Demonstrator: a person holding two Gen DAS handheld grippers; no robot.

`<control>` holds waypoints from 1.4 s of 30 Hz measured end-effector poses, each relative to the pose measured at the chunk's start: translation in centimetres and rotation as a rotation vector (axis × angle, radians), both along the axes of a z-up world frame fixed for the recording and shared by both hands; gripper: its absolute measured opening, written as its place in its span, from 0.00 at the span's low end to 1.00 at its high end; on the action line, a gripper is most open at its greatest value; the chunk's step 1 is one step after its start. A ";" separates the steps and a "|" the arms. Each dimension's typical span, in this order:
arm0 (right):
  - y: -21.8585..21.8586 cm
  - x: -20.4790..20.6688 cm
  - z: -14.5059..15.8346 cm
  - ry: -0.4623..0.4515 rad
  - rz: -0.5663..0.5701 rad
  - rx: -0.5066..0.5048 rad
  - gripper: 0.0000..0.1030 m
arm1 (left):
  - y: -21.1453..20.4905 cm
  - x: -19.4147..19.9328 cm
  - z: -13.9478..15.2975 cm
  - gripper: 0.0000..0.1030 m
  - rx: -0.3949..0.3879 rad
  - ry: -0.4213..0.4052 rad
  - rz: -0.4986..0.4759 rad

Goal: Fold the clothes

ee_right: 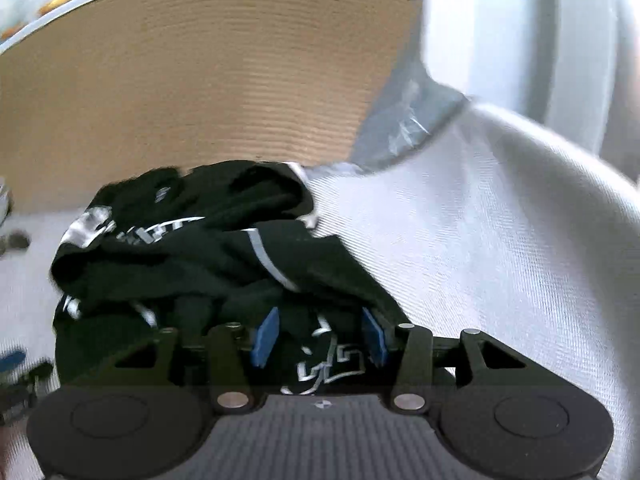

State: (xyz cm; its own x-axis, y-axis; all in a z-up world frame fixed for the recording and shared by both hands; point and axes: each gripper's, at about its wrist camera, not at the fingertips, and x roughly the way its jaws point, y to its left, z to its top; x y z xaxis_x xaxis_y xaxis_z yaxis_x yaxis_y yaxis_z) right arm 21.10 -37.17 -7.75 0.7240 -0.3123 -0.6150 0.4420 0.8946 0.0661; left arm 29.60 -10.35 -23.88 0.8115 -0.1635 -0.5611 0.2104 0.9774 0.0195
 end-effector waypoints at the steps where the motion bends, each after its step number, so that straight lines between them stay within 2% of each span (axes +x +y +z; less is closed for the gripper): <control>1: -0.8 0.1 -0.2 -0.005 -0.020 0.041 0.47 | 0.0 0.0 0.0 0.56 0.003 -0.001 0.001; 4: -2.7 0.5 -0.8 -0.026 -0.064 0.154 0.47 | -0.2 0.0 0.0 0.56 0.012 -0.003 0.001; 7: -3.0 1.1 -1.3 -0.053 -0.087 0.173 0.47 | 0.0 0.0 0.0 0.57 0.009 -0.004 0.000; 10: -3.2 1.8 -2.2 -0.068 -0.105 0.197 0.38 | -0.1 -0.1 0.0 0.57 0.015 -0.007 0.002; 15: -3.6 2.3 -2.8 -0.087 -0.119 0.184 0.30 | -0.2 -0.1 -0.1 0.58 0.024 -0.010 0.002; 20: -4.9 1.2 -3.0 -0.152 -0.202 0.208 0.16 | -0.3 -0.1 0.0 0.59 0.036 -0.010 0.004; 27: -6.0 0.5 -3.1 -0.188 -0.287 0.208 0.08 | -0.4 -0.1 0.0 0.61 0.047 -0.007 0.007; 28: -6.0 0.3 -3.0 -0.193 -0.301 0.188 0.02 | -0.4 0.0 0.0 0.61 0.049 -0.007 0.007; 30: -6.4 -0.1 -3.1 -0.204 -0.337 0.175 0.02 | -0.4 0.0 0.0 0.61 0.050 -0.007 0.008; 33: -7.4 -0.4 -3.5 -0.203 -0.369 0.227 0.01 | -0.4 0.0 0.0 0.61 0.052 -0.006 0.008; 36: -7.3 -0.4 -3.4 -0.204 -0.353 0.238 0.01 | -0.4 0.1 0.1 0.61 0.050 -0.002 0.008; 40: -6.6 0.1 -3.2 -0.186 -0.326 0.199 0.03 | -0.3 0.2 0.4 0.61 0.039 0.007 0.006; 42: -6.6 0.1 -3.3 -0.181 -0.324 0.205 0.03 | -0.4 0.1 0.7 0.60 0.031 0.009 -0.020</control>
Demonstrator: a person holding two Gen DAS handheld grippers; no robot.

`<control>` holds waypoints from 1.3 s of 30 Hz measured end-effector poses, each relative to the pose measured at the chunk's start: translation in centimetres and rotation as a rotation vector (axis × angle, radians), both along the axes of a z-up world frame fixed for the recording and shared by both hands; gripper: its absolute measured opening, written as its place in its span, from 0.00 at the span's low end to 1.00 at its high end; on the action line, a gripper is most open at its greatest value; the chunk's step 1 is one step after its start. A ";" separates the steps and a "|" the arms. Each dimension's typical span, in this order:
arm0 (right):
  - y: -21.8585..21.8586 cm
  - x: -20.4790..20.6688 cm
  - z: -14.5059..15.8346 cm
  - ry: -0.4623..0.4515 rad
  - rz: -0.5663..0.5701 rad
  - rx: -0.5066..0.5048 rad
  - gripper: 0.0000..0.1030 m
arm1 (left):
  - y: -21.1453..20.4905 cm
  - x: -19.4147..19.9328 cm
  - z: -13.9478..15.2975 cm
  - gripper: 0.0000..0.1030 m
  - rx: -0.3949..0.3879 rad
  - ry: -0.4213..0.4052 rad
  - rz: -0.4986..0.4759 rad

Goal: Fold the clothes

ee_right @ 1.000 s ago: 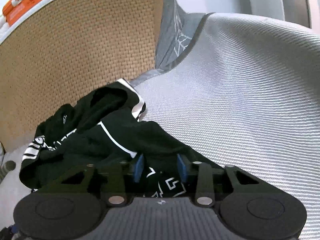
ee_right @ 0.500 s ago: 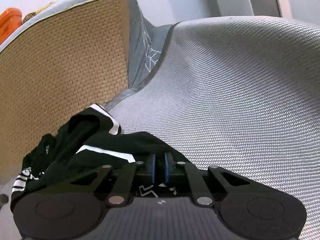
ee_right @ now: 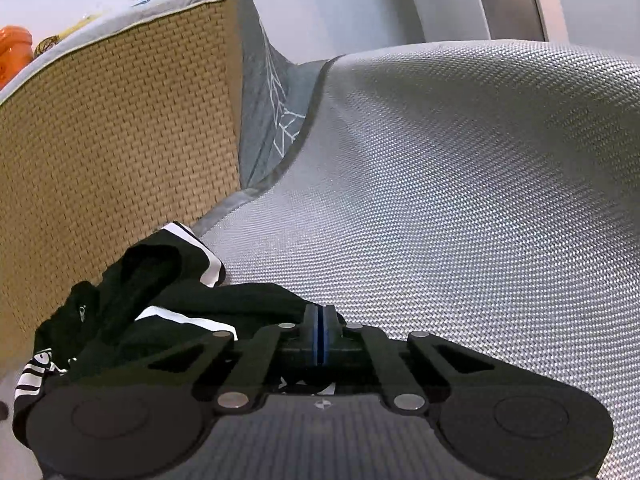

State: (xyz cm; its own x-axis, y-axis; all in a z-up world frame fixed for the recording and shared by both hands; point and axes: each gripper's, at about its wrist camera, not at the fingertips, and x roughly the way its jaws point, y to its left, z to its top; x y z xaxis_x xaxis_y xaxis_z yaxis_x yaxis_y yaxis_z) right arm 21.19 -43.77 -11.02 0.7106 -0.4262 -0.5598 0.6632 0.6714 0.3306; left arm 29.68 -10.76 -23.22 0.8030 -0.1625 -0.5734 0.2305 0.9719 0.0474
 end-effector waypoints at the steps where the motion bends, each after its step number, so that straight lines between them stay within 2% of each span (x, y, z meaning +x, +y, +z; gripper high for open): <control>1: 0.0 -0.1 0.0 0.000 -0.001 0.007 0.03 | -0.1 -0.1 0.2 0.60 -0.003 0.001 -0.016; 4: 0.1 -0.2 -0.1 0.003 -0.002 0.013 0.04 | -0.8 -0.4 0.7 0.60 0.011 -0.013 -0.070; 8: 0.4 0.1 0.0 0.024 0.009 -0.009 0.05 | -2.6 -1.1 1.9 0.59 0.038 -0.077 -0.145; 13: 0.6 0.4 0.0 0.038 0.011 -0.010 0.06 | -5.0 -0.1 3.6 0.57 0.071 -0.127 -0.209; 18: 1.2 0.9 0.2 0.058 0.029 -0.047 0.06 | -7.9 1.3 4.7 0.56 0.181 -0.179 -0.319; 21: 1.2 0.9 0.0 0.062 0.030 -0.038 0.06 | -9.9 1.9 4.9 0.51 0.241 -0.200 -0.380; 29: 1.5 1.3 0.0 0.075 0.048 -0.043 0.06 | -14.0 1.9 5.0 0.45 0.265 -0.206 -0.510; 39: 1.3 1.4 -0.3 0.075 0.059 -0.030 0.06 | -16.5 0.5 6.0 0.44 0.138 -0.208 -0.597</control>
State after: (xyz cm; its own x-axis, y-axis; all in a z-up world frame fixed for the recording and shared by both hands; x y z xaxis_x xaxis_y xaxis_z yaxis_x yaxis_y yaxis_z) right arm 22.61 -42.44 -11.32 0.6913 -0.4026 -0.6000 0.6446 0.7188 0.2604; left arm 30.14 -27.24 -17.25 0.6943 -0.5511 -0.4629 0.7017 0.6614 0.2649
